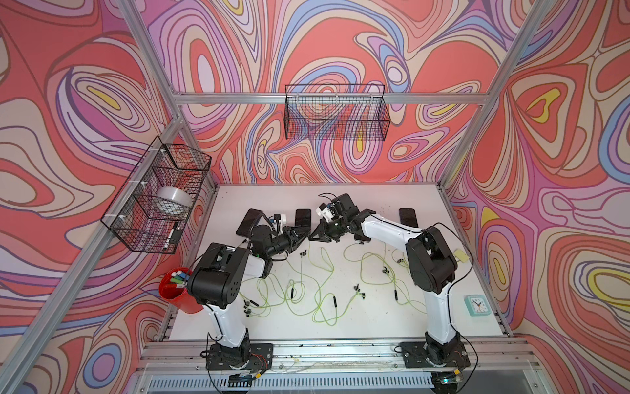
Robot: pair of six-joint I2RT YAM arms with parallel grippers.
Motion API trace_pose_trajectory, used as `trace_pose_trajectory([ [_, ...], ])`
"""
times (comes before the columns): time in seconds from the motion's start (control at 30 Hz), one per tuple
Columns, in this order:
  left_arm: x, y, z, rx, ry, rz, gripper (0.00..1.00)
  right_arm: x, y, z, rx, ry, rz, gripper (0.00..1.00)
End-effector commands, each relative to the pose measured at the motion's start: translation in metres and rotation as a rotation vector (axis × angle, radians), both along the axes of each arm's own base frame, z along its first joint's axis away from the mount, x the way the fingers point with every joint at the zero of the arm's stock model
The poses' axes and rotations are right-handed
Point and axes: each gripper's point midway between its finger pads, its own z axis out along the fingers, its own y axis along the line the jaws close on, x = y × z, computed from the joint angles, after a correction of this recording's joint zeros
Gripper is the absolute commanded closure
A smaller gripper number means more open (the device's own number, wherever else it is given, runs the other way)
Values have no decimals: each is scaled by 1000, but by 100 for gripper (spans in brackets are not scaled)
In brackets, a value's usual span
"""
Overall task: Plug wired earphones into phones
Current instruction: Pick up the wired earphone from the center of the board.
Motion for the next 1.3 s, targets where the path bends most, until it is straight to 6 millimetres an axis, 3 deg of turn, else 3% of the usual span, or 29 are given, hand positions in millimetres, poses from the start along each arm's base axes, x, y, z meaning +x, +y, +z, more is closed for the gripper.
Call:
trace_pose_trajectory([
  [0.0, -6, -7, 11, 2, -31, -39, 80, 2, 1, 9, 28, -33, 12, 100],
  [0.17, -5, -7, 13, -1, -17, -31, 80, 3, 1, 11, 27, -45, 14, 99],
  [0.33, -3, -5, 15, 1, 23, -12, 81, 4, -5, 17, 19, -76, 16, 79],
  [0.6, -3, -3, 17, 14, 110, 3, 84, -1, -23, 32, -20, -177, 40, 68],
  [0.77, -5, -2, 19, 49, 194, 3, 87, -3, -41, 48, -63, -355, 29, 67],
  [0.93, -7, -1, 16, 91, 280, 1, 89, -6, -44, 68, -118, -609, -9, 68],
  [1.07, -6, -5, 17, 51, 330, -11, 90, -15, -33, 64, -299, -823, 41, 68],
  [1.27, -8, -1, 16, 95, 342, -1, 92, -24, -26, 61, -399, -1016, 139, 67],
])
